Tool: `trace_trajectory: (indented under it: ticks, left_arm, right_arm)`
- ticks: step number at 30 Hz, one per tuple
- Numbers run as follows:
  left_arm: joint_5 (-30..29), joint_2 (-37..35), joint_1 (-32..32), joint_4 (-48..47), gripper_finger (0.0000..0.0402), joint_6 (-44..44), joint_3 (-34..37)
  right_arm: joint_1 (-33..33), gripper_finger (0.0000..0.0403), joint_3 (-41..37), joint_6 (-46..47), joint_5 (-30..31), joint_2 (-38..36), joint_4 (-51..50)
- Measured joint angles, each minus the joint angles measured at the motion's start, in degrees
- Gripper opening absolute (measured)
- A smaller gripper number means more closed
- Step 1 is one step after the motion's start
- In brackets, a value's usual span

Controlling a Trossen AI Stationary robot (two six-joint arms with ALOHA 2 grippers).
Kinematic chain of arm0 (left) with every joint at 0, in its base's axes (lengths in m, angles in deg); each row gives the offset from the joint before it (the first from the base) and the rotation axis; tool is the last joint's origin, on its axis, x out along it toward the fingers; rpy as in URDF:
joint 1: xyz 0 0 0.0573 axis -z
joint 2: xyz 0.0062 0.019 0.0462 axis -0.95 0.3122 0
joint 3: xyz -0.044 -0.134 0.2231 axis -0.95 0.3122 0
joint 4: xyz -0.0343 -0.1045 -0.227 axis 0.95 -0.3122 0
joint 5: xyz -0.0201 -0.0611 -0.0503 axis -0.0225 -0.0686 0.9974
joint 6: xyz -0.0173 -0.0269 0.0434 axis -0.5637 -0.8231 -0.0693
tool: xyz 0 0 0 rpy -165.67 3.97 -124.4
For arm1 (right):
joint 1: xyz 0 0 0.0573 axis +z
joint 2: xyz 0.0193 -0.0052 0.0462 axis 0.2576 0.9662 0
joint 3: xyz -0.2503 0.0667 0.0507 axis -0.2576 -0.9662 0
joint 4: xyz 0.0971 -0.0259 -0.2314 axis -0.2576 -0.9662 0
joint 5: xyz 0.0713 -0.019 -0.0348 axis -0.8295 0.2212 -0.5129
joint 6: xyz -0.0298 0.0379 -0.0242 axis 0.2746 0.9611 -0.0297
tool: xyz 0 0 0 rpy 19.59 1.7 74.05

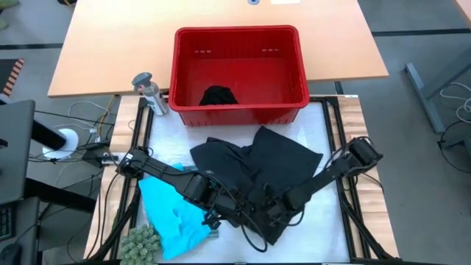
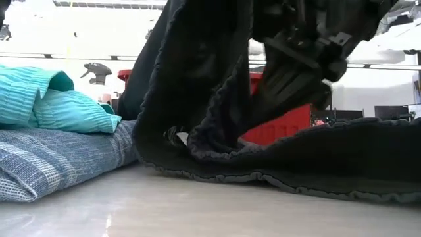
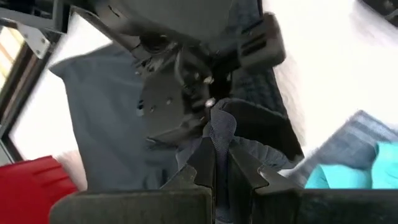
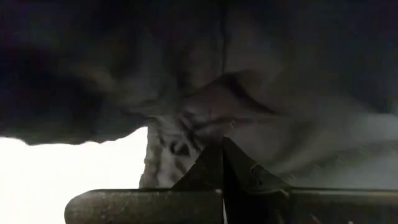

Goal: Fold Laundry from Bin
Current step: Fold the black shorts from the red organizer bin

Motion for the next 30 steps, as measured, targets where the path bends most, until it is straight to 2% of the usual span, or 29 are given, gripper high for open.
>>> trace_trajectory:
  ticks: [6, 12, 18, 23, 30]
  left_arm:
    - [-0.1, 0.0, 0.0, -1.2, 0.0000, -0.6, 0.0]
    - [1.6, 0.0, 0.0, 2.6, 0.0000, 0.2, 0.0]
    - [3.7, 0.0, 0.0, 11.3, 0.0000, 4.5, 0.1]
    - [5.7, 0.0, -0.1, 12.6, 0.0000, 6.8, 0.1]
    - [16.8, 0.9, -0.3, 15.6, 0.0000, 6.4, 0.1]
  right_arm:
    - [-2.6, 0.0015, -0.1, -6.3, -2.2, 5.2, 10.5]
    - [-4.9, 0.0015, 0.1, -7.4, -7.7, 10.4, 18.3]
    - [-5.4, 0.0015, 0.2, -7.4, -11.0, 12.4, 20.7]
    - [-5.8, 0.0015, 0.1, -7.5, -12.3, 12.4, 20.7]
    - [-6.2, 0.0015, 0.1, -9.1, -15.4, 12.5, 20.6]
